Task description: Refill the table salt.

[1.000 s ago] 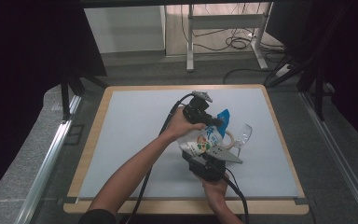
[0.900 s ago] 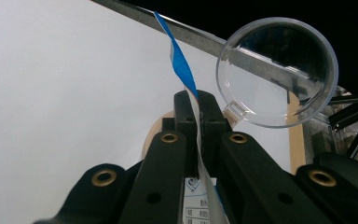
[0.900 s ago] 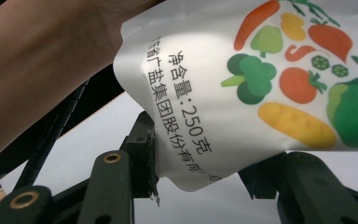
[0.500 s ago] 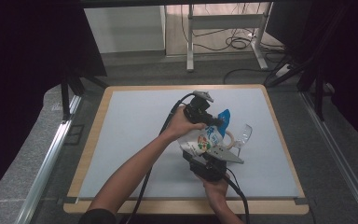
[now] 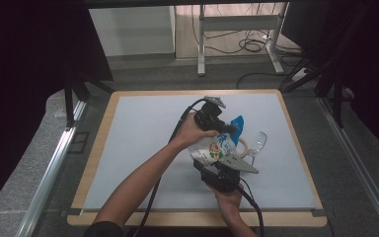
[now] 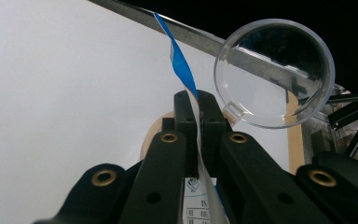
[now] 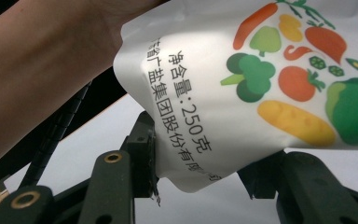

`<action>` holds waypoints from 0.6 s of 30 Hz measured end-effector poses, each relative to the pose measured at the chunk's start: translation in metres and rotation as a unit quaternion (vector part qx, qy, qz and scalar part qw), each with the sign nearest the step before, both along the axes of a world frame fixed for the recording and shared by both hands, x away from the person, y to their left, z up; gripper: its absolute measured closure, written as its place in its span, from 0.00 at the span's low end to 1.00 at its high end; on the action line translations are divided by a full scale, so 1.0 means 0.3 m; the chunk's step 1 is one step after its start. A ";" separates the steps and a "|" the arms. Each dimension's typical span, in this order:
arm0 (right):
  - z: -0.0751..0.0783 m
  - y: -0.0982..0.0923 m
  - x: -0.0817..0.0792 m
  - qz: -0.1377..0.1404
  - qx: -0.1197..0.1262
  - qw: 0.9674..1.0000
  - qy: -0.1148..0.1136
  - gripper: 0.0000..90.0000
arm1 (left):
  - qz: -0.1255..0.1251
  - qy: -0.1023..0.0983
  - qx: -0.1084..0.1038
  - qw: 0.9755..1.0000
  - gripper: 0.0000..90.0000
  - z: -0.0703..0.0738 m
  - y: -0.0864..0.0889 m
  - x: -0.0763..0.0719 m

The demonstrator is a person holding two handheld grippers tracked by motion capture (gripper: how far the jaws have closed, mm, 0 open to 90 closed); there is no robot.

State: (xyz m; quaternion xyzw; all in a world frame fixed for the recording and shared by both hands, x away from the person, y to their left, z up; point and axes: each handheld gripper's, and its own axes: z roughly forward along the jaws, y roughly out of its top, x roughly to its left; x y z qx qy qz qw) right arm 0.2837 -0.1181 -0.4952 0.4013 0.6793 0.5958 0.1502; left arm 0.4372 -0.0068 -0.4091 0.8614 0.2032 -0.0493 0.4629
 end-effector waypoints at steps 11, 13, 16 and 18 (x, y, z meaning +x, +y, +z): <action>0.004 0.005 -0.001 -0.003 0.000 1.000 -0.002 0.61 | -0.003 0.001 0.004 1.000 1.00 0.005 -0.003 0.002; 0.005 0.007 -0.002 -0.006 0.002 1.000 -0.001 0.61 | -0.004 0.003 0.005 1.000 1.00 0.005 -0.004 0.005; 0.007 0.010 -0.002 -0.010 0.004 1.000 0.000 0.61 | -0.005 0.001 0.008 1.000 1.00 0.007 -0.009 0.008; 0.008 0.010 -0.001 -0.013 0.006 1.000 -0.001 0.61 | -0.007 0.002 0.010 1.000 1.00 0.010 -0.013 0.008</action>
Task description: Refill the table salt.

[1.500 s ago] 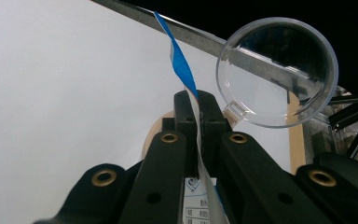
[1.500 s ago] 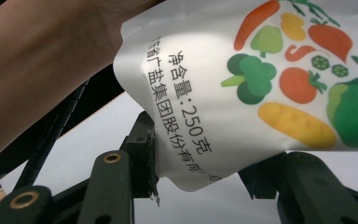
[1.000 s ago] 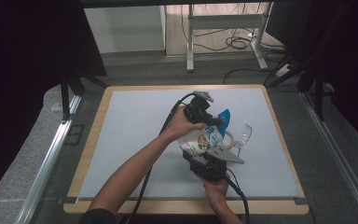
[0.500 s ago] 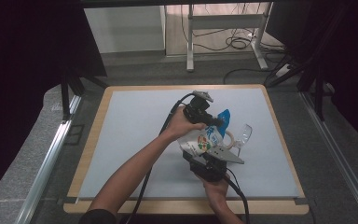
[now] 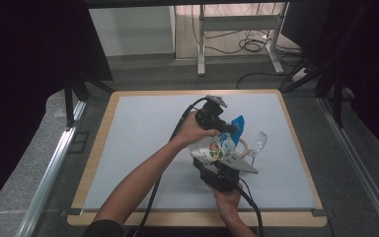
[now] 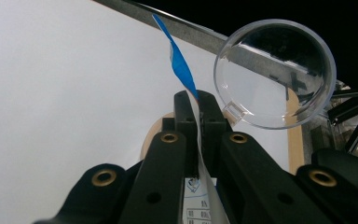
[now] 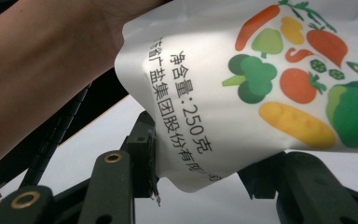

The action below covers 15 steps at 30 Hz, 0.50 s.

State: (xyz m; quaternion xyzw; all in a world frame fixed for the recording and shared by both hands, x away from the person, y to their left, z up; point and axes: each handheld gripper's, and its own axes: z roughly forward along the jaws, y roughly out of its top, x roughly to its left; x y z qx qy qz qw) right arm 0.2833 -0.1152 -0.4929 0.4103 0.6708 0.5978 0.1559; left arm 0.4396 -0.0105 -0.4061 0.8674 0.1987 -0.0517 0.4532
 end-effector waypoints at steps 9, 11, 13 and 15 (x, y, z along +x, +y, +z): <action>0.001 -0.006 0.003 0.001 0.001 1.000 -0.002 0.61 | -0.003 0.000 0.001 1.000 1.00 0.001 -0.005 0.003; 0.001 -0.005 0.003 0.000 0.001 1.000 -0.002 0.61 | -0.003 0.001 0.001 1.000 1.00 0.001 -0.005 0.004; 0.000 -0.005 0.003 0.000 0.001 1.000 -0.002 0.61 | -0.003 0.001 0.001 1.000 1.00 0.001 -0.005 0.004; 0.000 -0.005 0.003 -0.001 0.001 1.000 -0.002 0.61 | -0.003 0.001 0.001 1.000 1.00 0.001 -0.005 0.004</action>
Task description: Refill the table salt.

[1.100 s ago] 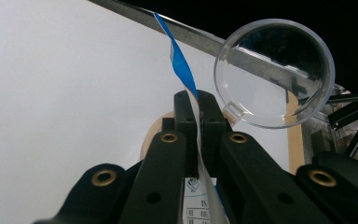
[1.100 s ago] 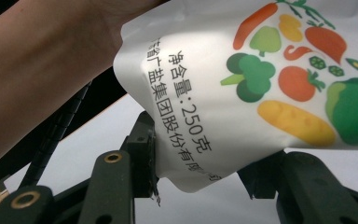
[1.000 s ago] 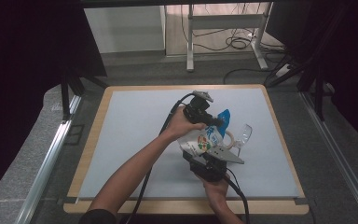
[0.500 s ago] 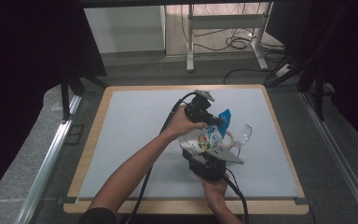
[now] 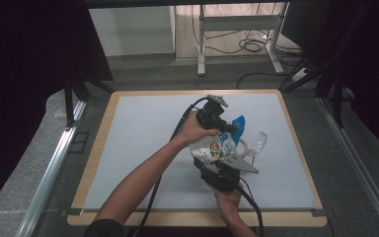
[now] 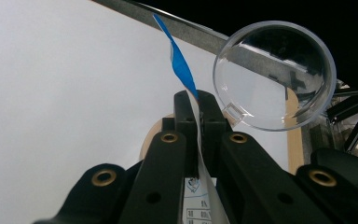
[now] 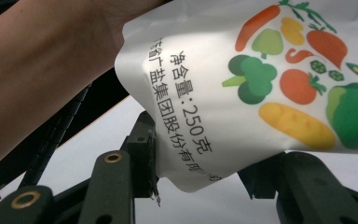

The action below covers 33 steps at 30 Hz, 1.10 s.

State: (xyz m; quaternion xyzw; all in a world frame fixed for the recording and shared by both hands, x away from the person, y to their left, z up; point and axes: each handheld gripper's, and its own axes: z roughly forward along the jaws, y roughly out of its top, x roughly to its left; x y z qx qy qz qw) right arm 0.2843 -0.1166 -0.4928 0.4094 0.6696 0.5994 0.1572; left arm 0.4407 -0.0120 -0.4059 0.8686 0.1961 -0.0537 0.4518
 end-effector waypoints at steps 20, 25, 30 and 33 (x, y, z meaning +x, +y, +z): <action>-0.001 0.003 0.003 -0.001 0.002 1.000 -0.003 0.61 | 0.000 0.001 0.003 1.000 1.00 0.002 0.001 0.003; -0.001 0.005 0.003 0.000 0.003 1.000 -0.002 0.61 | 0.001 0.000 0.005 1.000 1.00 0.003 0.004 0.004; -0.003 0.011 0.007 0.000 0.005 1.000 -0.001 0.61 | 0.004 0.001 0.007 1.000 1.00 0.001 0.009 0.008; -0.004 0.014 0.012 0.001 0.006 1.000 0.000 0.61 | 0.006 0.003 0.008 1.000 1.00 -0.002 0.012 0.014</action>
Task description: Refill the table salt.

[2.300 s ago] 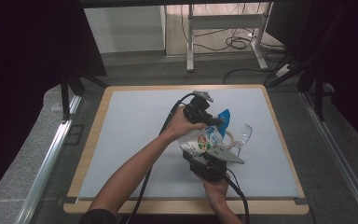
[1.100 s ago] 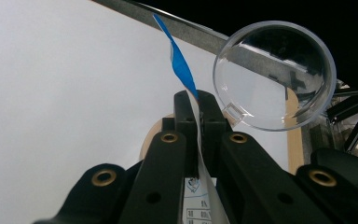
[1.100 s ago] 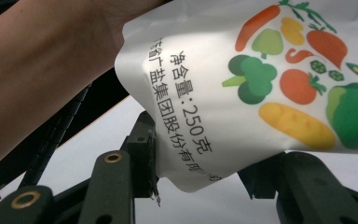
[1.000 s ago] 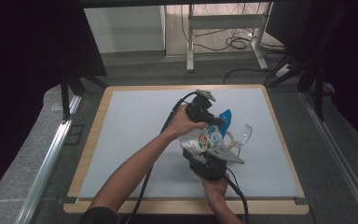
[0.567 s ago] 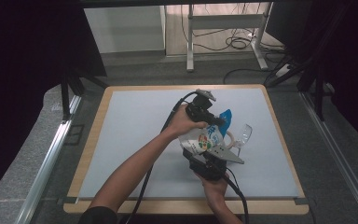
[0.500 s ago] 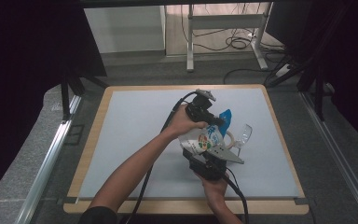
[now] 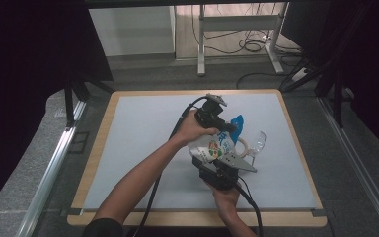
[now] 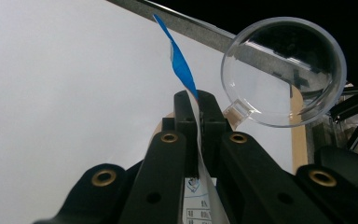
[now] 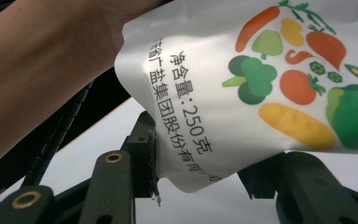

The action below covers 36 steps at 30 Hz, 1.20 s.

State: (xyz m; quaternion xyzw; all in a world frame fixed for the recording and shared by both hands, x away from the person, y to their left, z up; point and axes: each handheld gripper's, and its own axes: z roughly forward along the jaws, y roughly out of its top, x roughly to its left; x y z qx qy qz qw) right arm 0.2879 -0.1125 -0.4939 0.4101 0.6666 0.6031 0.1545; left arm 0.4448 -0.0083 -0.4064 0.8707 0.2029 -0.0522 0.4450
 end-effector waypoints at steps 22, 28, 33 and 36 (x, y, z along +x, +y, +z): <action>-0.001 0.001 0.006 0.003 0.003 1.000 0.002 0.62 | 0.001 0.000 0.001 1.000 1.00 -0.001 0.004 0.003; -0.003 0.002 0.004 0.001 0.002 1.000 0.001 0.62 | 0.001 -0.001 0.001 1.000 1.00 -0.001 0.003 0.002; -0.005 0.007 0.005 -0.004 -0.001 1.000 -0.004 0.62 | -0.001 -0.001 0.001 1.000 1.00 -0.003 0.002 0.004; -0.005 0.011 0.004 -0.007 -0.001 1.000 -0.002 0.62 | -0.003 -0.001 0.001 1.000 1.00 -0.004 0.003 0.006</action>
